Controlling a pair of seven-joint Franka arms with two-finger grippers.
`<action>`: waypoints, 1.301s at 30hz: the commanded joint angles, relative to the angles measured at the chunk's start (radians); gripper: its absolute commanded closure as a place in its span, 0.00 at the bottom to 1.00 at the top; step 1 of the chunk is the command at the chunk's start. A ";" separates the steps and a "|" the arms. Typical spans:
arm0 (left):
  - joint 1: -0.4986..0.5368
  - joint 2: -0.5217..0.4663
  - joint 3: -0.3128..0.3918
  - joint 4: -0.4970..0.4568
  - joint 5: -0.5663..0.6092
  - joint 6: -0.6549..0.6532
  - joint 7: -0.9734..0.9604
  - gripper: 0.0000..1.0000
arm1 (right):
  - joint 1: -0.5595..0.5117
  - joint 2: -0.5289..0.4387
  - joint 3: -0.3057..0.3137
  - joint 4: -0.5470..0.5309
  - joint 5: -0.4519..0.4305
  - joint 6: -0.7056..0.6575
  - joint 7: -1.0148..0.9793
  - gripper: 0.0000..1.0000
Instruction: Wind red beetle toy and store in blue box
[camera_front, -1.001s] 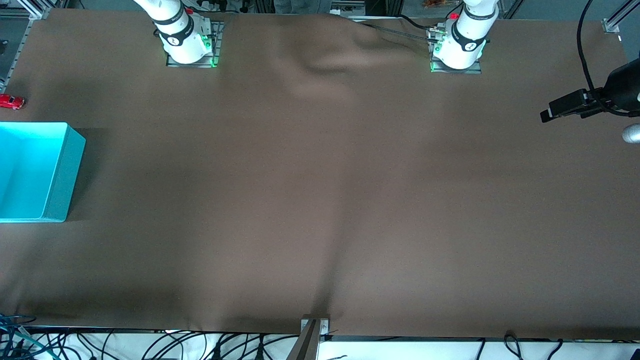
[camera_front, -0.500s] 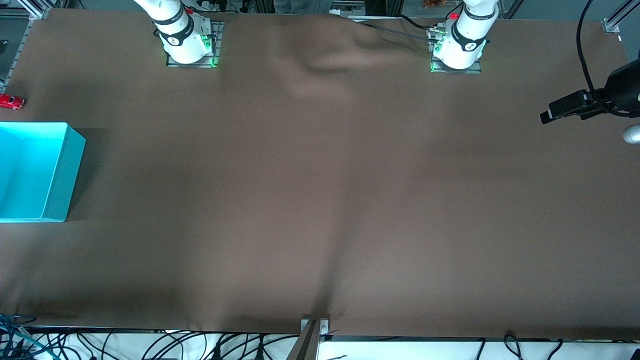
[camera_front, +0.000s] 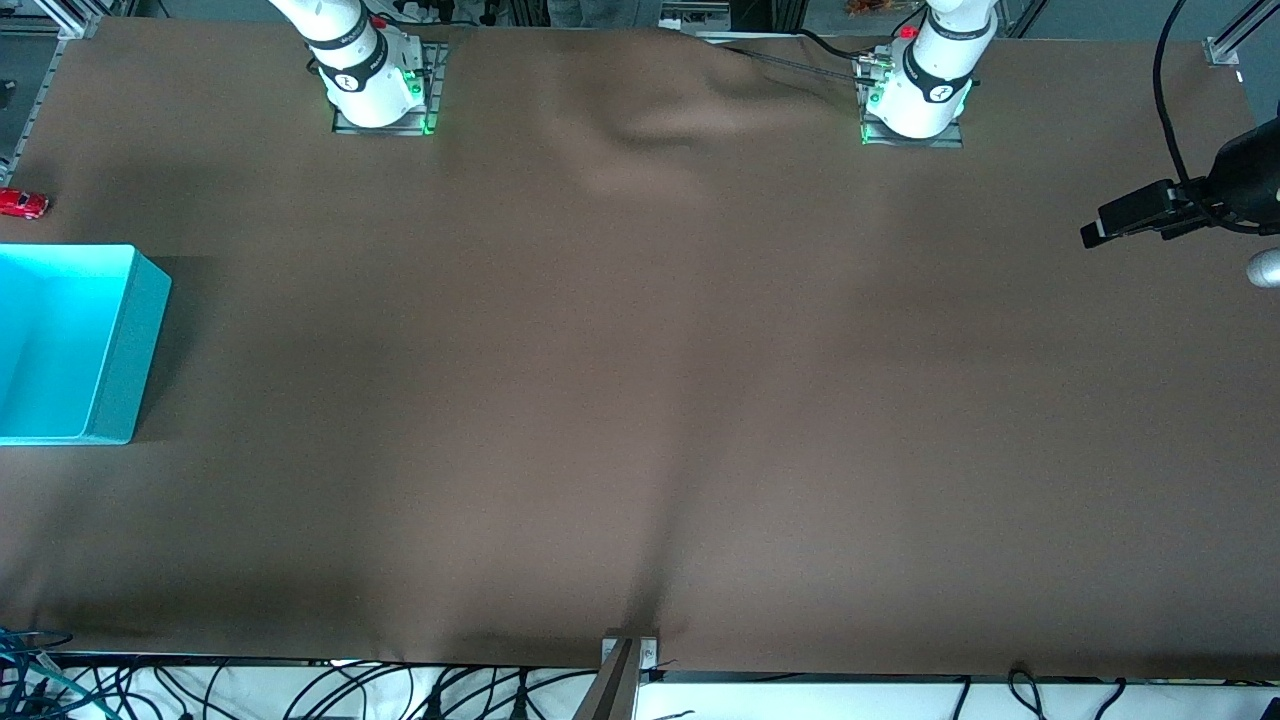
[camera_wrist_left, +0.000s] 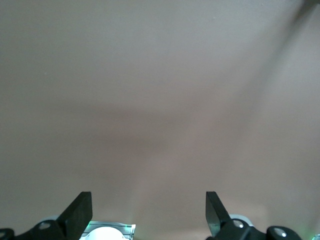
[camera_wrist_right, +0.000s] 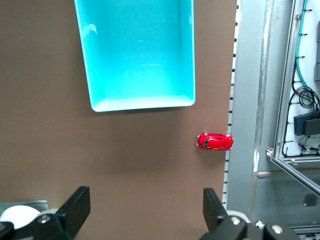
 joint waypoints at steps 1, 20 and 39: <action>-0.001 -0.002 -0.003 0.019 0.010 -0.002 0.005 0.00 | -0.096 0.008 0.005 -0.009 0.048 0.046 -0.071 0.00; -0.001 -0.002 -0.003 0.020 0.008 -0.002 0.005 0.00 | -0.108 0.021 -0.001 0.016 0.102 0.020 -0.025 0.00; 0.011 -0.005 -0.004 0.020 0.006 -0.005 0.005 0.00 | -0.075 0.039 0.025 0.023 0.097 0.069 0.087 0.00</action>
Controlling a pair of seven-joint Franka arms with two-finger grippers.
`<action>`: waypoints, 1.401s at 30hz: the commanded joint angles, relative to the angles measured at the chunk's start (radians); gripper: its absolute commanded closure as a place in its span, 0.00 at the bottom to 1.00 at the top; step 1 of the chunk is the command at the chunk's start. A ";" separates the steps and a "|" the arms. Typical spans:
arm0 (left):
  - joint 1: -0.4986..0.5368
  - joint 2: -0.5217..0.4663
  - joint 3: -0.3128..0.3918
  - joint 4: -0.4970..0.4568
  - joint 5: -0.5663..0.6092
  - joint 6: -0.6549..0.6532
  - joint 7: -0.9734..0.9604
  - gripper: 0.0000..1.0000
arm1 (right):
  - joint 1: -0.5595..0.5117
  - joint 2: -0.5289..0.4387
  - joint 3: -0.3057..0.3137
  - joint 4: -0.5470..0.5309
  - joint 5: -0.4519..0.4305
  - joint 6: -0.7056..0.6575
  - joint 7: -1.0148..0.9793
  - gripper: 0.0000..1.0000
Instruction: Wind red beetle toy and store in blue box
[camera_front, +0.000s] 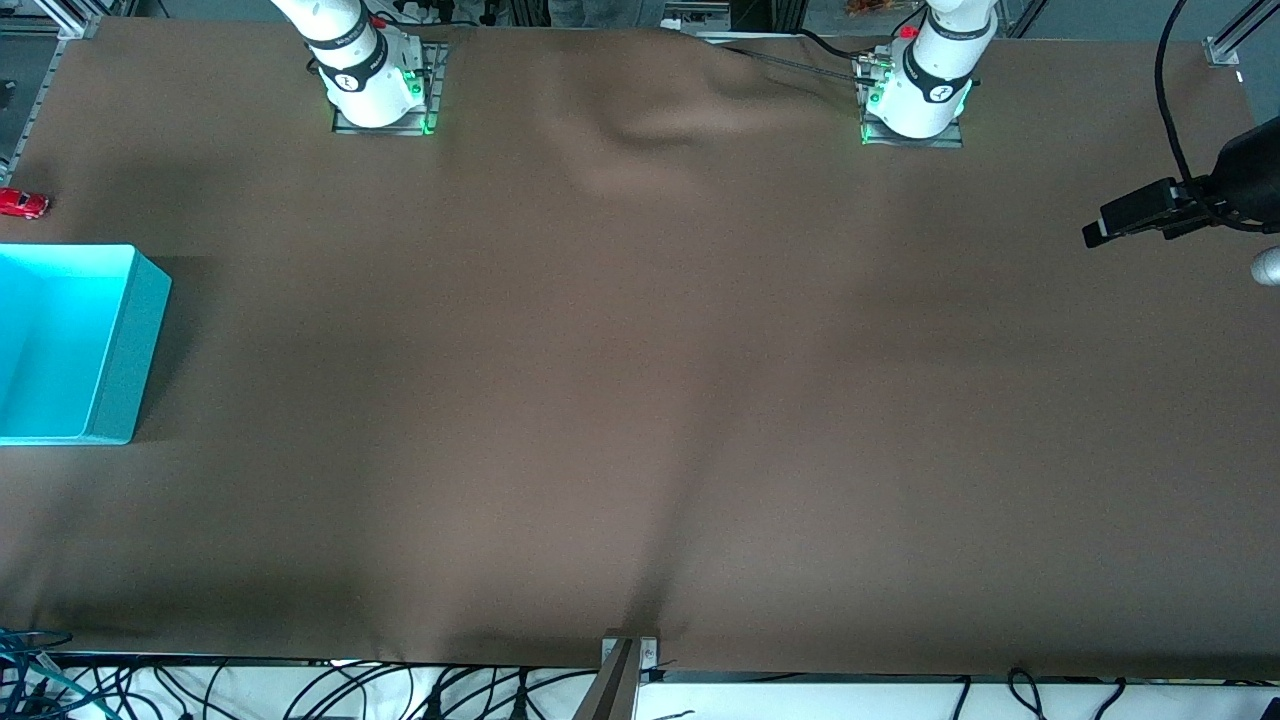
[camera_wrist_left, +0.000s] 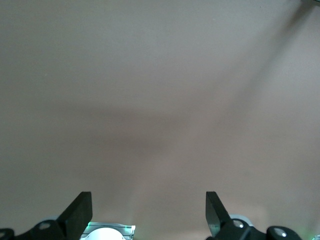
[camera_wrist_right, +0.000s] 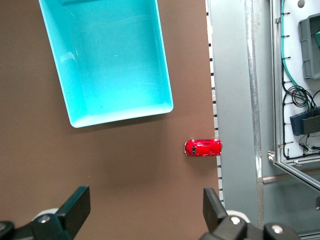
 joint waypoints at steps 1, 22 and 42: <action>0.009 -0.004 -0.004 0.015 0.006 -0.005 0.005 0.00 | 0.014 0.013 0.011 0.010 0.017 0.003 0.051 0.00; 0.011 -0.004 -0.004 0.015 0.006 -0.005 0.005 0.00 | -0.012 0.082 0.006 -0.008 0.006 0.027 0.032 0.00; 0.011 -0.006 -0.006 0.015 0.008 -0.005 0.005 0.00 | -0.110 0.176 0.008 -0.048 0.103 0.151 -0.001 0.00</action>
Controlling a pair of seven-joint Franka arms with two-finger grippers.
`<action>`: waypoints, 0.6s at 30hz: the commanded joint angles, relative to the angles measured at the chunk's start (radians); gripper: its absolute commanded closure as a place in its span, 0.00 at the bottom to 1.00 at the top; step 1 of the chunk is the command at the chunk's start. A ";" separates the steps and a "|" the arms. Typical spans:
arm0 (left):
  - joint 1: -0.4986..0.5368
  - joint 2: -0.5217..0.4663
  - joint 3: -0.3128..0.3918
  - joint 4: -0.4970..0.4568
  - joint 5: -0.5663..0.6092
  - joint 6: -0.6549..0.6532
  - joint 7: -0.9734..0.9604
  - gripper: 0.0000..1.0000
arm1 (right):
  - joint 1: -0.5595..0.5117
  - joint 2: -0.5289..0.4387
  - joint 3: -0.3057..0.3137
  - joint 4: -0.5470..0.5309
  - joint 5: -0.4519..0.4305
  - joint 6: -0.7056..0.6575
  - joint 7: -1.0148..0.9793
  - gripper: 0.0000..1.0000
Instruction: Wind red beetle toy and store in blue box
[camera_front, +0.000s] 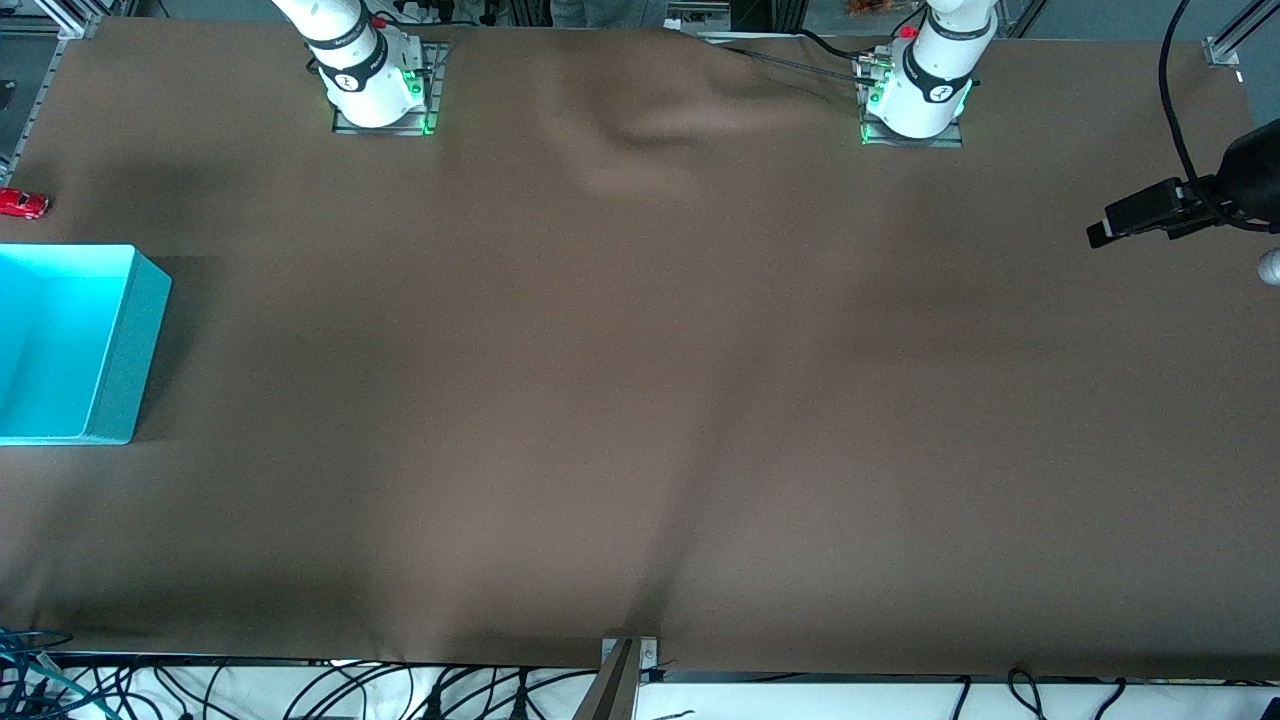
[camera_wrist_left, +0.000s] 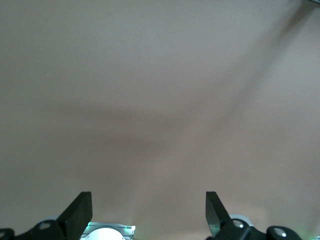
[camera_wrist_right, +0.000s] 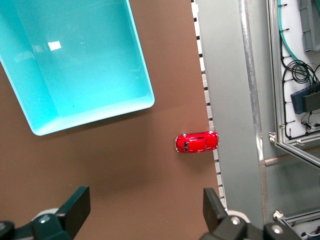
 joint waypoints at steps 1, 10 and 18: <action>0.005 -0.006 -0.004 0.013 0.008 -0.005 0.005 0.00 | -0.038 0.046 0.001 -0.005 0.075 0.042 -0.029 0.00; 0.005 -0.004 -0.004 0.013 0.008 -0.004 0.005 0.00 | -0.090 0.123 0.001 -0.003 0.161 0.115 -0.043 0.00; 0.007 -0.006 -0.004 0.013 0.008 -0.004 0.005 0.00 | -0.124 0.186 0.001 -0.003 0.264 0.164 -0.043 0.00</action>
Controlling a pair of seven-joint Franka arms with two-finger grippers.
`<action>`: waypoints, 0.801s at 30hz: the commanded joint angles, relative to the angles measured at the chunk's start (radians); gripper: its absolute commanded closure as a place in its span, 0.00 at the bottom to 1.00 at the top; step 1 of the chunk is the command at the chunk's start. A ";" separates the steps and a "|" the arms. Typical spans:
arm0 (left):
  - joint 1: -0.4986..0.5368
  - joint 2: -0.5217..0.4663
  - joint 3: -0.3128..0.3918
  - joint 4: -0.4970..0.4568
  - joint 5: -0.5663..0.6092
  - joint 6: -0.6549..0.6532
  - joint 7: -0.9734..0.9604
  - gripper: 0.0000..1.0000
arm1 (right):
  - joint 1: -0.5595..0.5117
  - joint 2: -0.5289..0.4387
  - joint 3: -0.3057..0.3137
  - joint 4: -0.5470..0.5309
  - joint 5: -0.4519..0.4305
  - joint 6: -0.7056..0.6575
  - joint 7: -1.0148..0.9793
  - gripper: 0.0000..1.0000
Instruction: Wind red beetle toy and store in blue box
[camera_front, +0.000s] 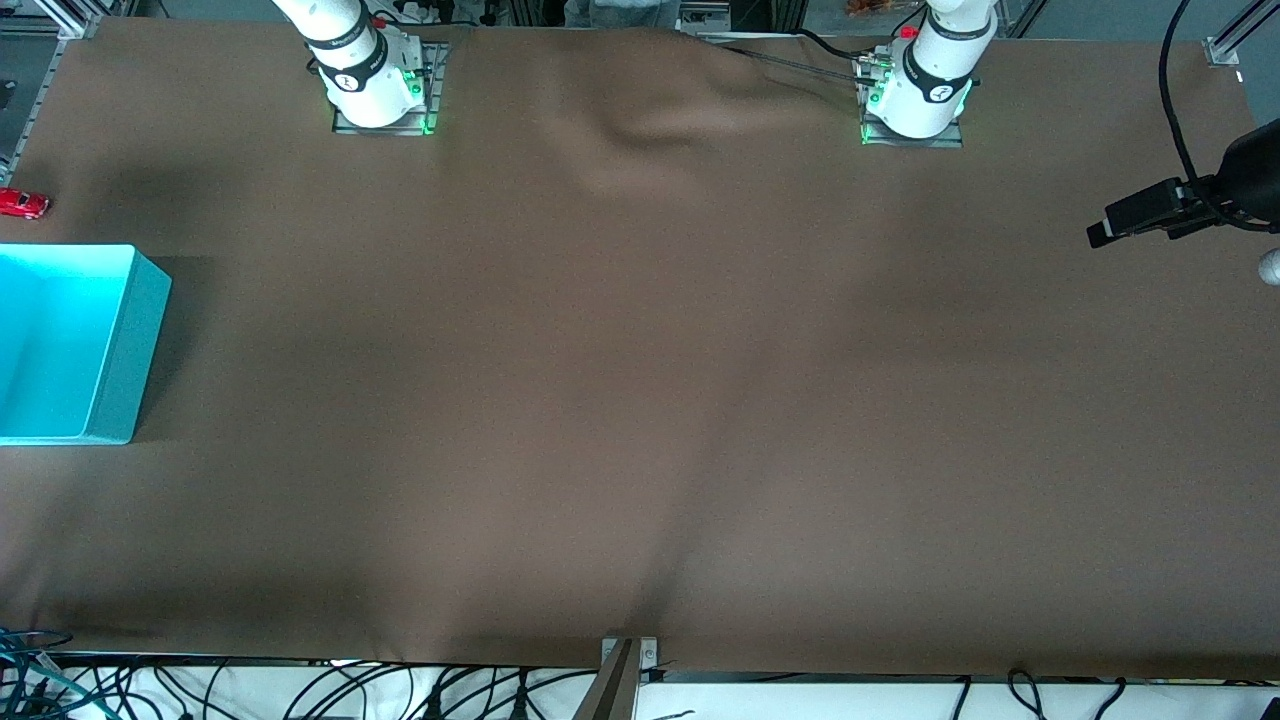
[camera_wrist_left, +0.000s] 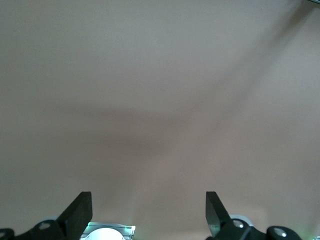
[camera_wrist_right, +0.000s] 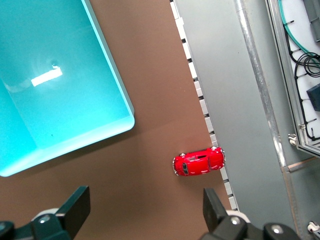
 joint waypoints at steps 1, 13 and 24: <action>0.006 -0.004 -0.004 0.013 0.008 -0.005 0.005 0.00 | -0.034 0.040 0.001 0.004 0.091 0.037 -0.025 0.00; 0.008 -0.006 -0.004 0.013 0.008 -0.005 0.005 0.00 | -0.100 0.097 0.001 0.004 0.216 0.068 -0.010 0.00; 0.008 -0.004 -0.004 0.013 0.007 -0.005 0.005 0.00 | -0.123 0.143 0.001 0.004 0.235 0.160 0.119 0.00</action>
